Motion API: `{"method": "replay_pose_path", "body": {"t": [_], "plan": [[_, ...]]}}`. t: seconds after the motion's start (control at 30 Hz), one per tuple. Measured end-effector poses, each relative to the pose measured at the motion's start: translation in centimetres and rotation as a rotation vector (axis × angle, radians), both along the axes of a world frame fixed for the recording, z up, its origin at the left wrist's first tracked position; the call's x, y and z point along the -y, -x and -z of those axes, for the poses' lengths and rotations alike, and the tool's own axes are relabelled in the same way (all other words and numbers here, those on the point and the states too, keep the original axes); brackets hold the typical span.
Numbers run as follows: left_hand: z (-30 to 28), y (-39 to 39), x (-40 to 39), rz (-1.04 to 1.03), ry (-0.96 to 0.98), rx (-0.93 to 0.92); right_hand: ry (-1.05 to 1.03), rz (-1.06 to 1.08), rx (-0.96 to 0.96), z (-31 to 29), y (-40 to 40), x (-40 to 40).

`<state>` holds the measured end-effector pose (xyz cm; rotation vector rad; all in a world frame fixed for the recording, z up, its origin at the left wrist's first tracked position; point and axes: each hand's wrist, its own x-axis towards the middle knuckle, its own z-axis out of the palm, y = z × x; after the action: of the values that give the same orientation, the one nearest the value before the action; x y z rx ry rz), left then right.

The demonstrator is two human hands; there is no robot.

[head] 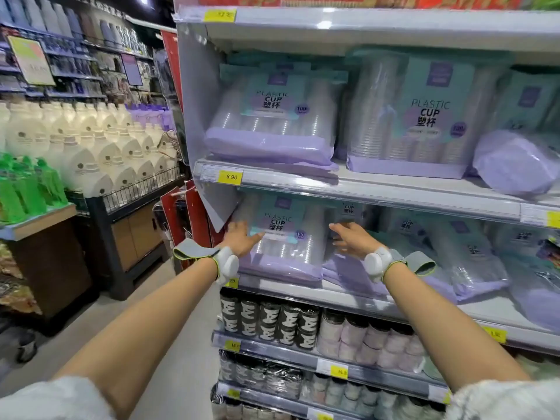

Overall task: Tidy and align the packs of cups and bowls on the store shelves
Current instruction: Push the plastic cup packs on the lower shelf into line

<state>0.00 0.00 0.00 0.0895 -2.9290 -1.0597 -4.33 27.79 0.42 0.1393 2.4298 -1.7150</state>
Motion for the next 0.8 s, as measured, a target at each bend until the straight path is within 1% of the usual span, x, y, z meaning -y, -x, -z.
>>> {"method": "replay_pose_path", "body": {"t": [0.07, 0.17, 0.3, 0.43, 0.5, 0.57, 0.67, 0.73, 0.8], "plan": [[0.2, 0.9, 0.4, -0.020, -0.007, -0.014, 0.027, 0.018, 0.023, -0.1, 0.7, 0.4], [0.4, 2.6, 1.0, -0.057, -0.009, -0.008, -0.038, -0.010, 0.035, -0.1, 1.7, 0.7], [0.5, 3.9, 1.6, -0.138, 0.006, 0.066, -0.091, -0.016, 0.042, 0.0, 2.3, 0.8], [1.1, 4.7, 1.7, -0.155, 0.005, 0.101, -0.054, -0.021, 0.103, 0.3, 3.1, 1.0], [1.3, 5.0, 1.7, -0.156, 0.006, 0.099, -0.003, -0.027, 0.109, 0.3, 3.3, 1.3], [1.3, 5.4, 1.7, -0.160, 0.011, 0.107, -0.005, -0.047, 0.113, 0.6, 3.6, 1.7], [1.3, 5.5, 1.4, -0.164, 0.090, 0.140, -0.050, -0.057, 0.146, 1.2, 3.8, 2.8], [1.2, 5.6, 1.1, -0.169, 0.157, 0.147, -0.125, -0.059, 0.149, 1.4, 4.0, 3.4], [1.1, 5.4, 1.0, -0.180, 0.176, 0.148, -0.168, -0.056, 0.138, 1.4, 4.1, 3.9]]}}
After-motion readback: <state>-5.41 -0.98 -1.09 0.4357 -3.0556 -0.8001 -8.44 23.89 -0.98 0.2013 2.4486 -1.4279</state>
